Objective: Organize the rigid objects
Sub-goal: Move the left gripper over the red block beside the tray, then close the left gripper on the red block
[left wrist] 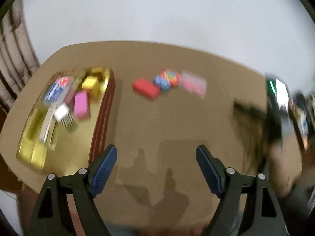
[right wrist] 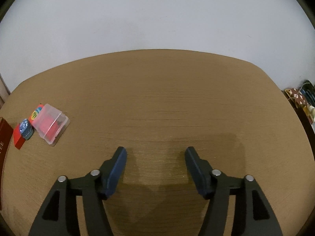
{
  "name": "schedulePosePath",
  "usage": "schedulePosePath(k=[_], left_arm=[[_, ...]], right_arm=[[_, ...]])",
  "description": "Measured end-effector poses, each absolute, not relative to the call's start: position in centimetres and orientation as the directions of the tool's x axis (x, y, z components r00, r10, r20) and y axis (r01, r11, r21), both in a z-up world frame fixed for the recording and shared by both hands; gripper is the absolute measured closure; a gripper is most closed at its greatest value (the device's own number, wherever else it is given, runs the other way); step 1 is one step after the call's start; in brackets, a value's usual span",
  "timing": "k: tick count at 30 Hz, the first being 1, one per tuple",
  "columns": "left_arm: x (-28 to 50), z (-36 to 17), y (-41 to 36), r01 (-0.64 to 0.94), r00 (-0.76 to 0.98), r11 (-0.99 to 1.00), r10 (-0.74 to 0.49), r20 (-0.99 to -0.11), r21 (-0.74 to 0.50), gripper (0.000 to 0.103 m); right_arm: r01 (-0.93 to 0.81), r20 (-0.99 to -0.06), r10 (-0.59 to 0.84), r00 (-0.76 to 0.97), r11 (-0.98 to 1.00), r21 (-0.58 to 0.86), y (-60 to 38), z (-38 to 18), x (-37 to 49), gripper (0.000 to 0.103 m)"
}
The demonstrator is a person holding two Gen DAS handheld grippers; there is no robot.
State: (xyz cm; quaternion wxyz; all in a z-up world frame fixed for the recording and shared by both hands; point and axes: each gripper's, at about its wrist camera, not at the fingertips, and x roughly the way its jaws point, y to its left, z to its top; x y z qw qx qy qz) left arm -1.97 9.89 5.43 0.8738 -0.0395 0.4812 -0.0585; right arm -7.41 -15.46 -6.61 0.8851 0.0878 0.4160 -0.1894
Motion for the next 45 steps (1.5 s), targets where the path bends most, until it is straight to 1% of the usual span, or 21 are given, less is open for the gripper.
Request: schedulePosePath(k=[1, 3, 6, 8, 9, 13, 16, 19, 21, 23, 28, 31, 33, 35, 37, 38, 39, 45], left_arm=[[0.6, 5.7, 9.8, 0.005, 0.523, 0.990, -0.123, -0.844, -0.141, 0.024], [4.3, 5.7, 9.9, -0.073, 0.515, 0.980, -0.123, -0.849, -0.186, 0.024], [8.5, 4.9, 10.6, -0.207, 0.485, 0.953, -0.097, -0.869, -0.222, 0.024], [11.1, 3.7, 11.2, -0.296, 0.441, 0.918, -0.114, -0.890, -0.265, 0.029], [11.8, 3.2, 11.3, -0.314, 0.433, 0.907, -0.126, -0.893, -0.280, 0.030], [14.3, 0.9, 11.8, -0.417, 0.370, 0.867, -0.114, -0.922, -0.274, 0.036], [15.2, -0.6, 11.7, -0.462, 0.338, 0.846, -0.109, -0.935, -0.265, 0.037], [15.4, -1.3, 11.5, -0.485, 0.336, 0.835, -0.096, -0.937, -0.259, 0.037], [15.6, -1.8, 11.6, -0.506, 0.325, 0.829, -0.073, -0.943, -0.239, 0.041], [15.4, -2.0, 12.3, -0.541, 0.344, 0.799, -0.077, -0.936, -0.264, 0.042], [15.2, -2.5, 14.5, -0.627, 0.363, 0.719, -0.071, -0.929, -0.299, 0.042], [15.6, -2.4, 14.2, -0.617, 0.353, 0.736, -0.056, -0.934, -0.277, 0.042], [15.8, -2.4, 13.8, -0.614, 0.339, 0.748, -0.038, -0.940, -0.252, 0.044], [15.7, -2.4, 13.7, -0.626, 0.335, 0.744, -0.013, -0.942, -0.233, 0.054], [15.3, -2.3, 13.6, -0.634, 0.331, 0.743, 0.011, -0.943, -0.214, 0.059], [15.3, -2.3, 13.5, -0.635, 0.332, 0.742, 0.012, -0.943, -0.214, 0.067], [15.0, -2.3, 13.2, -0.638, 0.327, 0.741, 0.015, -0.945, -0.209, 0.069], [12.3, -2.0, 12.9, -0.604, 0.322, 0.768, -0.008, -0.947, -0.212, 0.070]], right_arm=[[0.401, -0.769, -0.246, 0.590, 0.916, 0.014, -15.8, -6.6, -7.5, 0.032], [0.393, -0.764, -0.217, 0.608, 0.918, 0.051, -16.8, -6.5, -7.7, 0.031], [0.383, -0.744, -0.160, 0.648, 0.913, 0.137, -18.3, -6.3, -8.7, 0.031], [0.373, -0.730, -0.127, 0.671, 0.909, 0.185, -19.2, -6.3, -9.1, 0.031], [0.367, -0.725, -0.117, 0.679, 0.909, 0.198, -18.9, -6.2, -9.4, 0.031], [0.337, -0.706, -0.079, 0.704, 0.912, 0.235, -20.3, -5.9, -10.4, 0.031], [0.326, -0.688, -0.062, 0.723, 0.909, 0.260, -21.5, -5.6, -11.7, 0.031], [0.318, -0.675, -0.051, 0.736, 0.906, 0.278, -22.3, -5.3, -14.1, 0.031], [0.312, -0.671, -0.043, 0.740, 0.906, 0.287, -23.6, -5.2, -14.4, 0.031], [0.311, -0.670, -0.038, 0.741, 0.904, 0.292, -24.2, -4.2, -14.7, 0.031], [0.306, -0.668, -0.032, 0.743, 0.904, 0.298, -24.4, -3.7, -14.5, 0.031], [0.306, -0.668, -0.031, 0.743, 0.904, 0.299, -24.2, -3.6, -14.3, 0.031], [0.307, -0.670, -0.030, 0.742, 0.903, 0.300, -24.3, -3.6, -14.4, 0.031], [0.309, -0.671, -0.030, 0.740, 0.902, 0.301, -24.2, -3.6, -14.4, 0.031], [0.313, -0.673, -0.030, 0.739, 0.900, 0.303, -24.4, -3.6, -14.4, 0.031], [0.314, -0.673, -0.030, 0.739, 0.900, 0.304, -24.4, -3.7, -14.4, 0.031], [0.314, -0.674, -0.029, 0.738, 0.899, 0.305, -24.4, -3.7, -14.4, 0.031], [0.318, -0.678, -0.028, 0.734, 0.897, 0.307, -24.4, -3.5, -14.1, 0.031]])
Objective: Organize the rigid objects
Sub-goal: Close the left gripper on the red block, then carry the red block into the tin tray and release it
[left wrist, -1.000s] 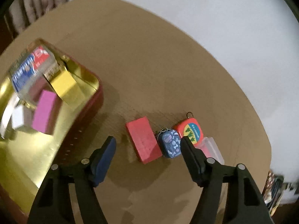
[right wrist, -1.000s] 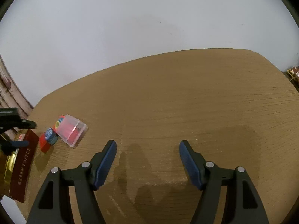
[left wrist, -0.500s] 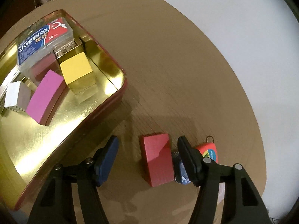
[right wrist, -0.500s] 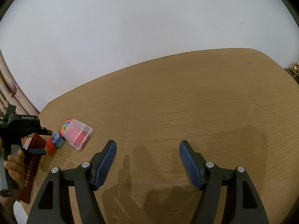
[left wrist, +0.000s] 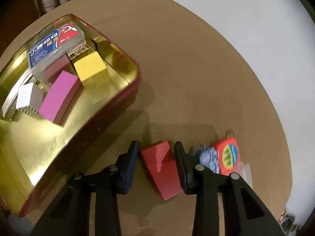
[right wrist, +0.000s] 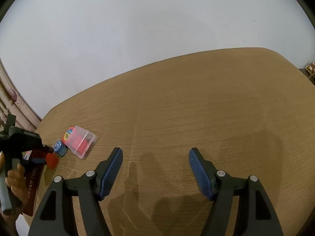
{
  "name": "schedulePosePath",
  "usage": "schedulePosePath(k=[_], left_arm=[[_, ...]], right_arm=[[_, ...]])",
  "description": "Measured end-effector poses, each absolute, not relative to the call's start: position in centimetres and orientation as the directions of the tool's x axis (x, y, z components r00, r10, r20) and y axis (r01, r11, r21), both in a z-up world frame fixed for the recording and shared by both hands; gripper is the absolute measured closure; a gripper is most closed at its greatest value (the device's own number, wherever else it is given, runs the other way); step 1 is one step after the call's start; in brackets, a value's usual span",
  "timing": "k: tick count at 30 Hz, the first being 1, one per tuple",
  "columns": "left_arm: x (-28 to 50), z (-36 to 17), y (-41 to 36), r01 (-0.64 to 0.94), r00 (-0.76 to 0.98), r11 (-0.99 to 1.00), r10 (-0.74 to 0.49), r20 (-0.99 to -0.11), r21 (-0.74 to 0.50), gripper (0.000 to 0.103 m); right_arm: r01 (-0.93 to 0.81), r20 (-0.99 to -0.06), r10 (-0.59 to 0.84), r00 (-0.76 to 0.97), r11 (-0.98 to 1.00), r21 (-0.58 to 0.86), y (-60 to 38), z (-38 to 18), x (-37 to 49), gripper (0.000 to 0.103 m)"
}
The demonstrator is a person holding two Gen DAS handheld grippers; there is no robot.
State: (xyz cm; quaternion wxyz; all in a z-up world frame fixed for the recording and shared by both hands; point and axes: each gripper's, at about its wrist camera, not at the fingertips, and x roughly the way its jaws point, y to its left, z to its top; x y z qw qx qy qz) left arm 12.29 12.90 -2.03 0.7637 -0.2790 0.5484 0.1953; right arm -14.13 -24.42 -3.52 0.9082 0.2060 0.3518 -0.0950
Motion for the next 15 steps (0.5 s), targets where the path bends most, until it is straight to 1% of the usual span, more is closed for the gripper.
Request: schedulePosePath(k=[5, 9, 12, 15], left_arm=[[9.5, -1.8, 10.7, -0.504, 0.314, 0.836, -0.058, -0.948, -0.218, 0.070], [5.2, -0.6, 9.0, -0.372, 0.324, 0.903, -0.089, -0.942, -0.214, 0.070], [2.3, 0.1, 8.7, -0.295, 0.322, 0.931, -0.117, -0.940, -0.217, 0.071], [-0.5, 1.6, 9.2, -0.229, 0.336, 0.952, -0.118, -0.934, -0.203, 0.071]], right_arm=[[0.321, -0.676, -0.026, 0.736, 0.893, 0.315, -24.6, -3.7, -14.1, 0.031], [0.325, -0.676, -0.028, 0.736, 0.891, 0.317, -24.6, -3.7, -14.0, 0.031], [0.326, -0.676, -0.028, 0.736, 0.891, 0.318, -24.7, -3.8, -13.9, 0.031], [0.327, -0.677, -0.029, 0.736, 0.890, 0.318, -24.7, -3.8, -13.8, 0.031]])
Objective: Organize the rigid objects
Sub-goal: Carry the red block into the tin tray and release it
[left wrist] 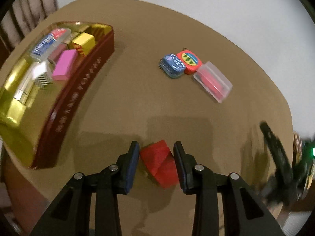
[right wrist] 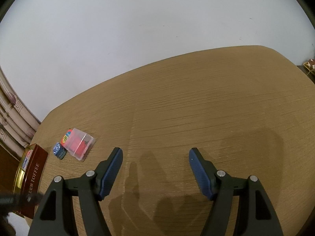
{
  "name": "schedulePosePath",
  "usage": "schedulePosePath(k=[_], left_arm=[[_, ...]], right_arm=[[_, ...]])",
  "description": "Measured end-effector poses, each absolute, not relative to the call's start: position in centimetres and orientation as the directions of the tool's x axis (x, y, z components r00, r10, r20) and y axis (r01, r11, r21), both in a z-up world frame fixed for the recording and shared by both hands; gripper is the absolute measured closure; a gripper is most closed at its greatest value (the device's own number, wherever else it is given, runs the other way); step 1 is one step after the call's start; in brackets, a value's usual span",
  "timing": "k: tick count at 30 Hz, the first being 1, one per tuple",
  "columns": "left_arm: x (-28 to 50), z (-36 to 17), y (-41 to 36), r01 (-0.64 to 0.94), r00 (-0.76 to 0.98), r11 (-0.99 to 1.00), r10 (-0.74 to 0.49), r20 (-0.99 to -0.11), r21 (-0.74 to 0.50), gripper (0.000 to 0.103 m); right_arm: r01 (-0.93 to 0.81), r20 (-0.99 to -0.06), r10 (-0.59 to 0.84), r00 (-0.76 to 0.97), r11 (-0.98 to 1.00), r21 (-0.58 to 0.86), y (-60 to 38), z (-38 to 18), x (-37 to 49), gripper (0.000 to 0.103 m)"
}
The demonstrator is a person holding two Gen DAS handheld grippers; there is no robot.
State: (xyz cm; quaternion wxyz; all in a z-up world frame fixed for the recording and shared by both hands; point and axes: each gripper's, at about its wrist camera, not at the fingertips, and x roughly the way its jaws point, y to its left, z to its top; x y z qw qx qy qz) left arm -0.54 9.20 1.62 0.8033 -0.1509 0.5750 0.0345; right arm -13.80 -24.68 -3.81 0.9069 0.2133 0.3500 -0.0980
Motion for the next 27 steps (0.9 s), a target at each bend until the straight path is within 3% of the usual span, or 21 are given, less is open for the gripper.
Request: schedulePosePath(k=[5, 16, 24, 27], left_arm=[[-2.8, 5.4, 9.6, -0.202, 0.375, 0.963, -0.095, -0.922, -0.181, 0.076], [-1.2, 10.0, 20.9, -0.314, 0.431, 0.942, 0.032, -0.902, -0.116, 0.077], [1.0, 5.7, 24.8, -0.388, 0.320, 0.919, 0.058, -0.946, -0.074, 0.077], [0.9, 5.9, 25.6, -0.404, 0.364, 0.910, 0.068, -0.929, -0.092, 0.077]], right_arm=[[0.328, -0.678, -0.029, 0.735, 0.889, 0.318, -24.7, -4.0, -13.7, 0.031], [0.335, -0.682, -0.035, 0.731, 0.888, 0.314, -24.5, -4.2, -13.4, 0.031], [0.337, -0.685, -0.036, 0.728, 0.889, 0.311, -24.3, -4.3, -13.2, 0.031], [0.337, -0.684, -0.035, 0.729, 0.888, 0.313, -24.2, -4.3, -13.2, 0.031]])
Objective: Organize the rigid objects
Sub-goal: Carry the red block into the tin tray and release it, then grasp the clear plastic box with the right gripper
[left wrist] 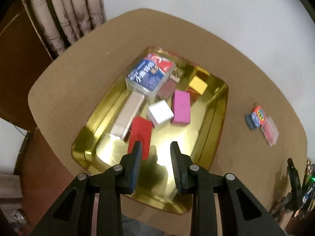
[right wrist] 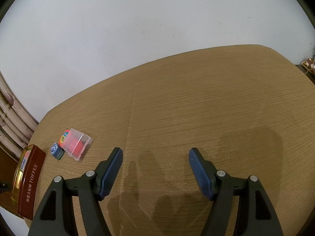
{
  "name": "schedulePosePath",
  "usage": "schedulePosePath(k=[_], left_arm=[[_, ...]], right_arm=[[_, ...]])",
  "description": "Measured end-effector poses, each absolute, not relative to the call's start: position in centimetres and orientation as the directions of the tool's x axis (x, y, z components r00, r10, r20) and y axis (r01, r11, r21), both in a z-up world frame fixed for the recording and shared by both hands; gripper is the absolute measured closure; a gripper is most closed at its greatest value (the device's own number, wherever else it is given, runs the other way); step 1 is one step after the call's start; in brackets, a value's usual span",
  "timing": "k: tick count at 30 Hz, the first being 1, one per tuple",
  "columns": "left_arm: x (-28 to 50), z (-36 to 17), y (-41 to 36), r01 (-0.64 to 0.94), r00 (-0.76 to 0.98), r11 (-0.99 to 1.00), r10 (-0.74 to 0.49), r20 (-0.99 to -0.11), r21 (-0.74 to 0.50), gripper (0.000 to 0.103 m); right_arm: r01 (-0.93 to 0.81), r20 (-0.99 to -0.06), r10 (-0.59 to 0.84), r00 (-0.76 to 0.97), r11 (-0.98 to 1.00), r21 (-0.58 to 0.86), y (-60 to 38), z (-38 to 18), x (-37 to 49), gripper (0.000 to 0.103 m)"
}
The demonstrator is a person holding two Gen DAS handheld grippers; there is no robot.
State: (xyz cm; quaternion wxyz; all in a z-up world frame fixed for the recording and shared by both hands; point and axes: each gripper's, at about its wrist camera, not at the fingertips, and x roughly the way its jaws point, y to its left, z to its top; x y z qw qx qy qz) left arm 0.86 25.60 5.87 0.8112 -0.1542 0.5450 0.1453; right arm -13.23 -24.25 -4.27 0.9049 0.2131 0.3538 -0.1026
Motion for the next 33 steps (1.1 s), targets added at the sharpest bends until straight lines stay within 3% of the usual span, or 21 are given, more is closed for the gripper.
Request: schedulePosePath(k=[9, 18, 20, 25, 33], left_arm=[[-4.5, 7.0, 22.3, -0.272, 0.510, 0.956, 0.048, -0.859, -0.108, 0.063], [-12.0, 5.9, 16.8, -0.090, 0.606, 0.996, 0.040, -0.795, -0.019, 0.029], [-13.0, 4.9, 16.5, -0.066, 0.599, 0.998, 0.033, -0.800, -0.008, 0.029], [-13.8, 3.6, 17.6, -0.064, 0.591, 0.998, 0.038, -0.806, 0.001, 0.029], [-13.7, 2.2, 20.0, -0.115, 0.556, 0.992, 0.024, -0.831, -0.048, 0.029]], right_arm=[[0.344, -0.689, -0.042, 0.723, 0.888, 0.306, -24.2, -4.4, -13.3, 0.031], [0.313, -0.697, -0.018, 0.717, 0.902, 0.299, -23.5, -4.7, -12.4, 0.029], [0.231, -0.693, 0.059, 0.719, 0.919, 0.318, -22.8, -4.4, -11.8, 0.029], [-0.142, -0.768, 0.168, 0.618, 0.985, 0.101, -16.1, -1.1, -7.6, 0.029], [-0.442, -0.868, 0.110, 0.484, 0.887, -0.134, -8.9, 0.0, -0.6, 0.029]])
